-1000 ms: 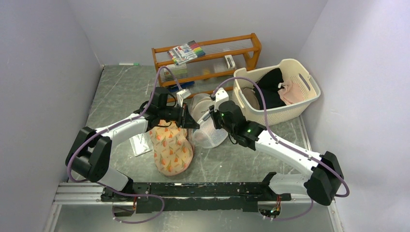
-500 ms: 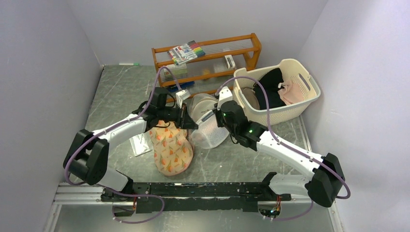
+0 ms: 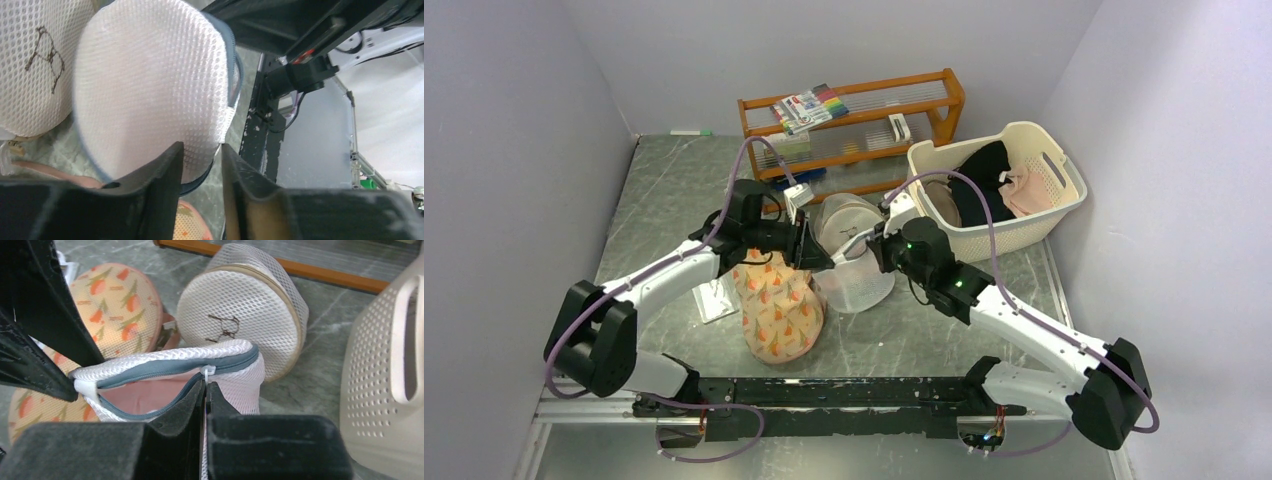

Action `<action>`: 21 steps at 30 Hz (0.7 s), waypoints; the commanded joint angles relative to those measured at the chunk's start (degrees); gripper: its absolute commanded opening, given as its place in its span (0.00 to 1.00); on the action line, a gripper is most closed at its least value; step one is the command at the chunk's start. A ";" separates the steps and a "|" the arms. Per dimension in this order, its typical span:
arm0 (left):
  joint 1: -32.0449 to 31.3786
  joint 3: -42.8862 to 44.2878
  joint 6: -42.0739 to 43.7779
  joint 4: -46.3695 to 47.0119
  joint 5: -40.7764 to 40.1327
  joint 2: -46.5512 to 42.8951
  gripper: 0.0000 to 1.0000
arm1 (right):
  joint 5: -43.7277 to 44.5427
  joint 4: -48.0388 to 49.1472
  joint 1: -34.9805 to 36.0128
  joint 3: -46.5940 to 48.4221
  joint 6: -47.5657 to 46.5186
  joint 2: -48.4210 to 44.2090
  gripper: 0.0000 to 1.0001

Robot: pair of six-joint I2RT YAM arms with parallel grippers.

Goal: Unzip the laundry bag and remove the bra

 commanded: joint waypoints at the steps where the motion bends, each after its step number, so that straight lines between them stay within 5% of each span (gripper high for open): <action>1: -0.40 -1.64 -6.82 11.02 2.32 -3.84 0.49 | -8.12 3.29 0.00 -0.13 -0.05 -0.49 0.00; 8: -4.34 1.34 -7.92 7.28 -7.05 -5.50 0.71 | -8.93 3.80 -0.08 -1.11 -0.12 -3.56 0.00; 21: -12.72 7.31 -6.52 -2.80 -24.76 -3.29 0.66 | -11.83 4.32 -0.07 -1.13 -0.36 -3.59 0.00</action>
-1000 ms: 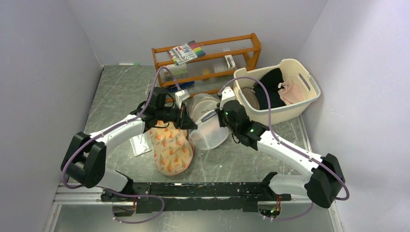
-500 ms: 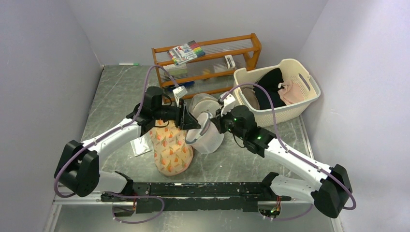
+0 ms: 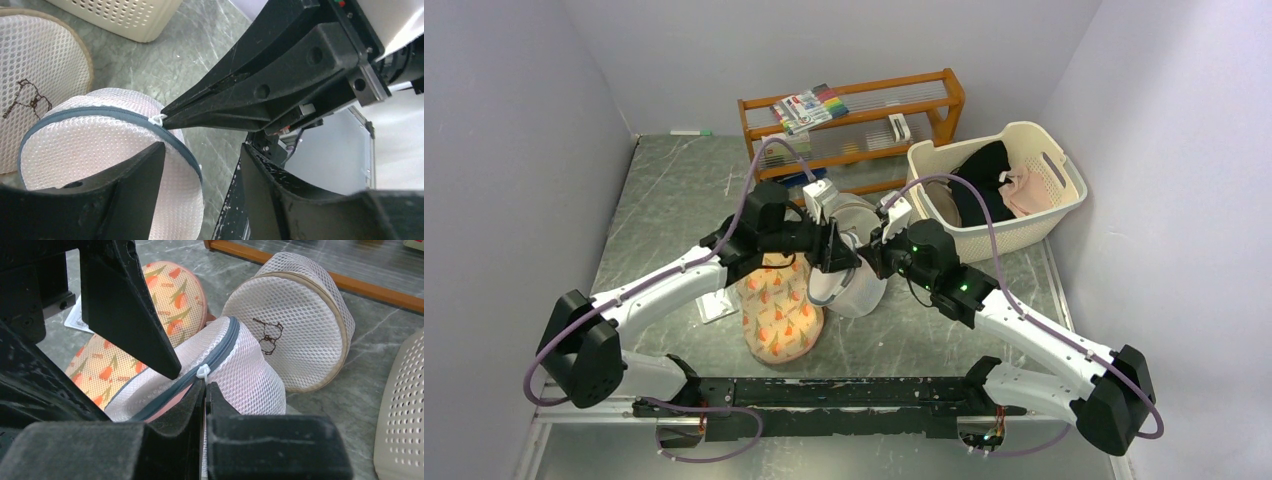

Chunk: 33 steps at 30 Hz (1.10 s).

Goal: Unzip the laundry bag and remove the bra

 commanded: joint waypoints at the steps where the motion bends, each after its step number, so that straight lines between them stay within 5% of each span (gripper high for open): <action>1: -1.68 3.00 0.59 -4.76 -10.27 0.98 0.65 | -1.14 3.05 -0.07 -0.33 -0.40 -1.03 0.00; 10: -3.49 3.74 2.15 -8.00 -16.67 1.47 0.64 | -1.79 3.76 -0.04 -0.71 -0.02 -0.40 0.00; 16: -3.79 3.73 2.61 -7.65 -16.60 1.98 0.36 | -1.69 3.63 -0.06 -0.51 -0.29 0.15 0.00; 25: -4.47 3.87 7.69 -7.12 -14.31 0.65 0.08 | 2.79 4.04 -0.07 -1.31 1.10 0.61 0.00; 33: -5.54 2.90 10.49 -7.13 -13.95 -1.51 0.07 | 11.78 2.09 -0.61 0.08 6.85 4.82 0.00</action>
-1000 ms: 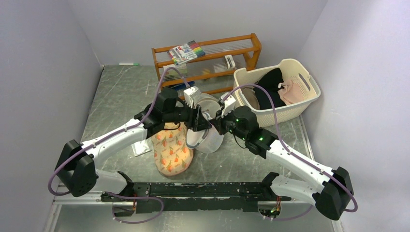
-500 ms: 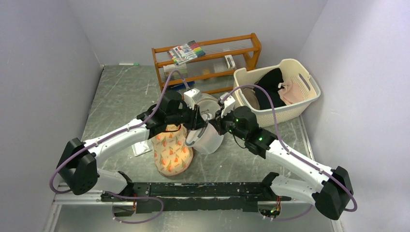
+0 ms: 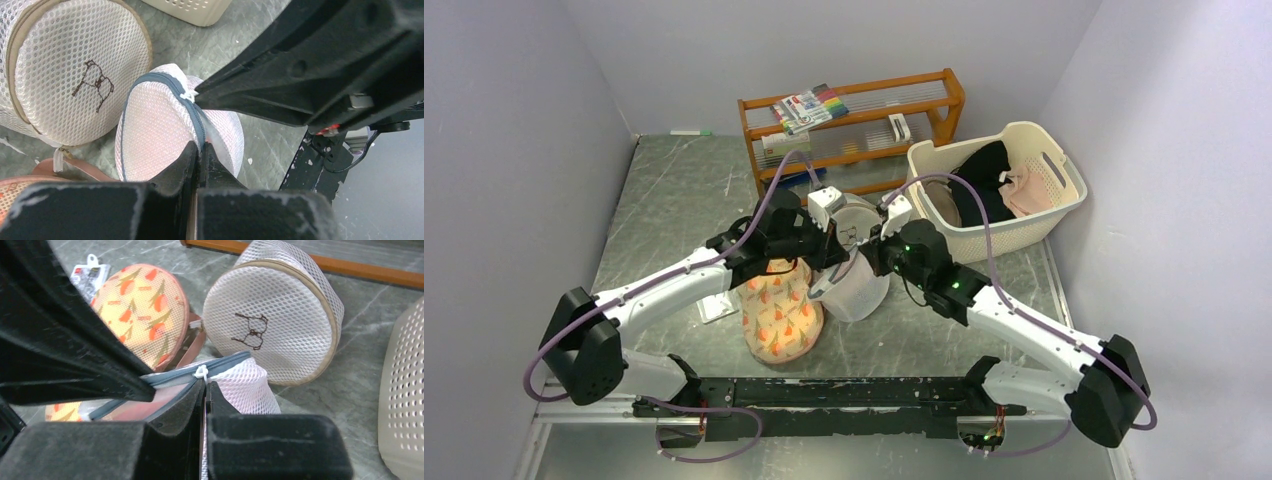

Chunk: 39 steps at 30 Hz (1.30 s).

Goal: Unzip the laundry bag and remove the bra

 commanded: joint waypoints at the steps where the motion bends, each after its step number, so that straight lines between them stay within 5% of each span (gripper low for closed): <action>1: -1.23 1.20 2.01 0.25 1.75 -2.45 0.07 | 7.56 -0.66 -1.19 1.32 4.55 3.03 0.00; 8: -1.48 -1.68 1.96 0.71 0.92 -4.41 0.07 | 0.70 -0.67 -10.90 -0.25 7.61 4.08 0.00; 14: -1.47 -3.90 0.43 1.68 1.94 -5.21 0.08 | -16.92 3.76 -12.58 -3.42 1.92 1.13 0.00; 27: -1.94 -0.06 0.43 -0.10 4.59 -2.23 0.65 | -26.51 5.69 -12.39 -4.89 0.87 -4.26 0.00; 39: -1.94 3.45 -0.30 -4.13 -2.31 -0.20 0.46 | -30.79 7.68 -11.87 -4.24 1.14 -3.75 0.00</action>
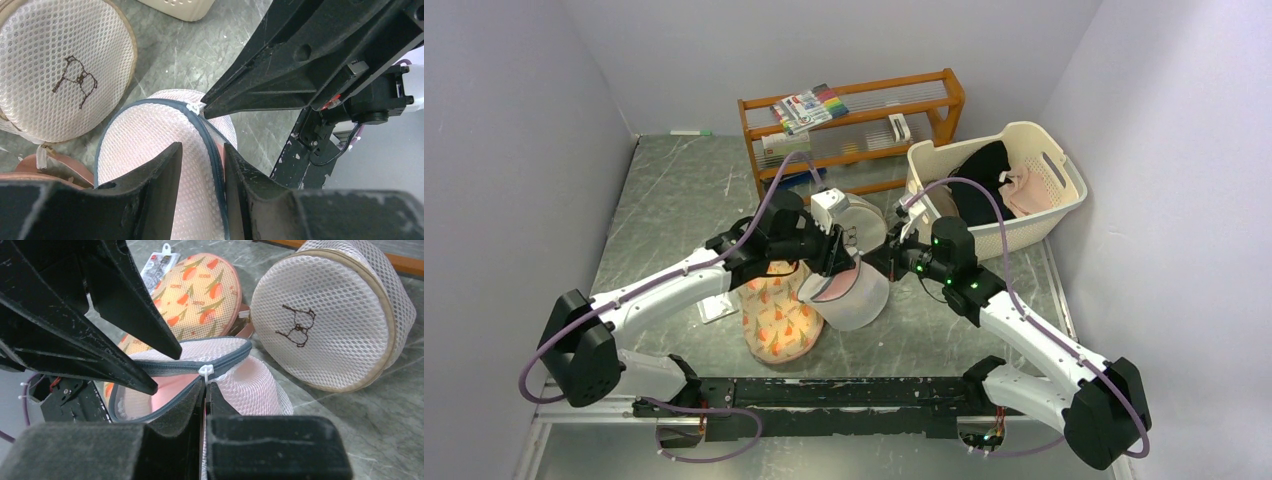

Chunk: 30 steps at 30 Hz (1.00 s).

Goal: Unzip the laundry bag and remove the bra

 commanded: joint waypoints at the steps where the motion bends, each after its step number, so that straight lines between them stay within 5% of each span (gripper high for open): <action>1: -0.32 2.20 -0.07 -0.95 -2.55 0.59 0.46 | -3.45 3.45 0.46 1.42 -0.36 0.06 0.00; 16: -0.34 4.25 2.83 -2.96 -0.75 -0.04 0.12 | 1.68 2.35 1.23 1.42 0.79 -0.81 0.00; 30: -0.43 1.08 4.10 -0.52 -2.77 -6.60 0.07 | 22.17 0.44 0.46 -0.63 9.13 0.79 0.00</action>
